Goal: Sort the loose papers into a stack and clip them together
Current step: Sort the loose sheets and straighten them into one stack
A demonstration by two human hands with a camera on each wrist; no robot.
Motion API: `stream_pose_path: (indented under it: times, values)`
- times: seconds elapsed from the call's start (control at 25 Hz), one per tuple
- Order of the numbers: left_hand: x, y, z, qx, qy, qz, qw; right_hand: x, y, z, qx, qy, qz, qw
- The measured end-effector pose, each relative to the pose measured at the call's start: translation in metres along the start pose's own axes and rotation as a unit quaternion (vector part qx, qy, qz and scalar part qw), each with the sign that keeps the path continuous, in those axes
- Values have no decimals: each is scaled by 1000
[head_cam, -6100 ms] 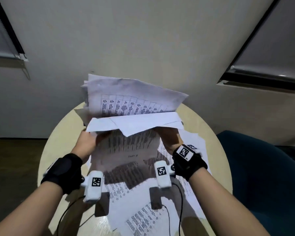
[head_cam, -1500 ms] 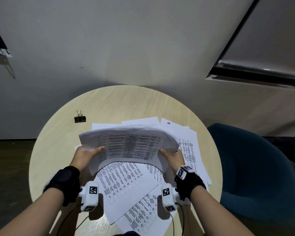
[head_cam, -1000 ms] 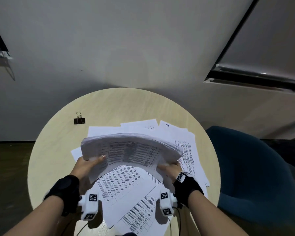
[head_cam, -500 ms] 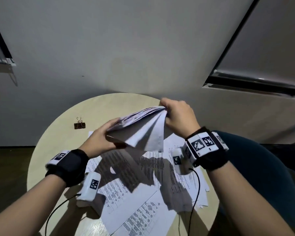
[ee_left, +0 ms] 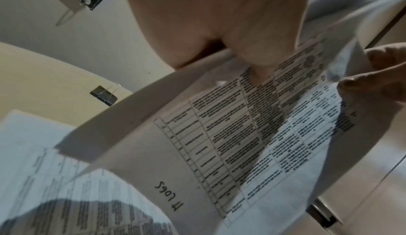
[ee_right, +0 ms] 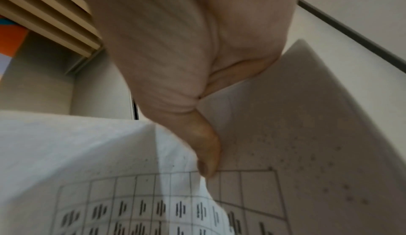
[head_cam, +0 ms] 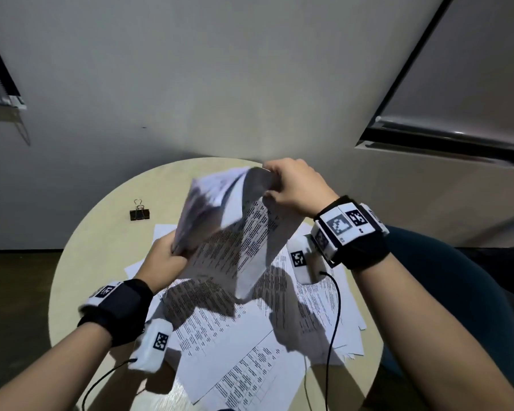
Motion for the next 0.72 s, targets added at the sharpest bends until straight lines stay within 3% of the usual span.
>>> stream_pose_path:
  times: [0.16,0.28,0.4,0.44,0.52,0.56,0.6,0.64,0.72]
  values:
    - [-4,-16,3,41,3,-5,999,7,25,16,24,16,45,999]
    - [-22,-22,11,64,-40,29,997,21,52,30,90,37,156,983]
    - [-64,-40,12,101,-141,40,984,45,103,23,121,168,289,935]
    - [-78,-47,8,104,-180,50,977,54,127,12,78,241,300,920]
    - [-104,-58,-6,102,-256,58,960,68,181,-27,-123,330,260,899]
    - [-117,-62,-14,97,-296,52,949,70,205,-49,-233,307,198,901]
    - [-128,-65,-21,94,-337,44,936,65,225,-70,-298,266,136,907]
    - [-139,-65,-29,91,-373,35,923,58,241,-87,-308,232,92,918]
    - [-157,-62,-40,82,-414,25,906,41,260,-105,-270,232,97,930]
Point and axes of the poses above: each hand's wrist, its own z-axis towards the middle knuckle, its own y-axis out of the palm, x = y × z, the point moved 1 cm from there along z, towards the middle knuckle, and after that the axes turned 10 degrees about x, right-handed, at the moved point
